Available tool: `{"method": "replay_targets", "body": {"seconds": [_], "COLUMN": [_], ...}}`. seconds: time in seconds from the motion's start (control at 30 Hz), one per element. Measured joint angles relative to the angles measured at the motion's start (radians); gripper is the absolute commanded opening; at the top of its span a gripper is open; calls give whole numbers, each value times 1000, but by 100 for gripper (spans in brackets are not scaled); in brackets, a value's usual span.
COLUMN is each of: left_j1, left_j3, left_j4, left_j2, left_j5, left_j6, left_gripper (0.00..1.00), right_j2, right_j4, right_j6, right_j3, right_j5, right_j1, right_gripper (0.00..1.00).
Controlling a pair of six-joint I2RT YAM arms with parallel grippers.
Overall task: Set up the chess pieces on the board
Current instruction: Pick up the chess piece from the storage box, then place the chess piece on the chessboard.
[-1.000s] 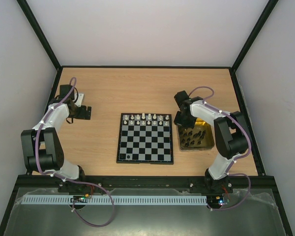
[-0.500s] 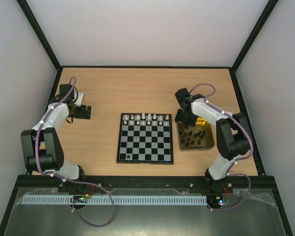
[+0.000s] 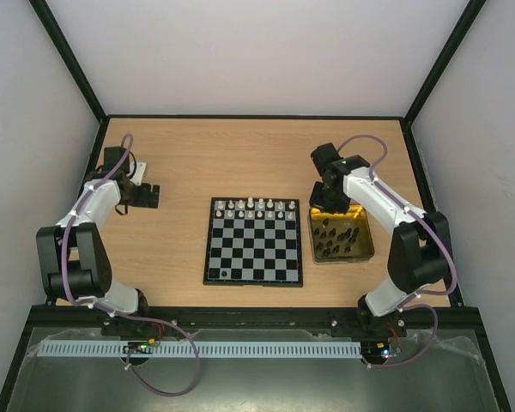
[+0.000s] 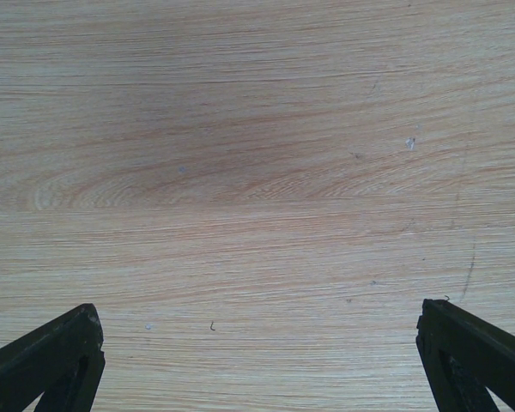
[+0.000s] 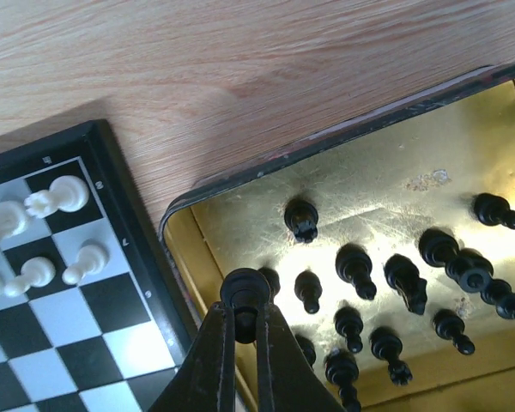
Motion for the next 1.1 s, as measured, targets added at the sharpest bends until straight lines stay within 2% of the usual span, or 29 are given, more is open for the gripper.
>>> {"method": "replay_targets", "body": {"seconds": [0.17,0.3,0.53,0.8,1.1], "left_j1": [0,-2,-11,-16,-17], "left_j3": [0,0,0,0,0], "left_j4": [0,0,0,0,0], "left_j2": [0,0,0,0,0], "left_j5": [3,10,13,17,19], "left_j6": [-2,-3,-11,-21,-21], "left_gripper": [99,99,99,99,99], "right_j2": [-47,-69,-73,-23,115], "right_j4": [-56,-89,-108,-93,-65], "right_j6": [-3,2,66,179,243], "right_j3": [42,87,98,102,171], "right_j5": [-11,-18,-34,-58,-70], "right_j1": [17,83,277,572,752], "right_gripper": [2,2,2,2,2]}}
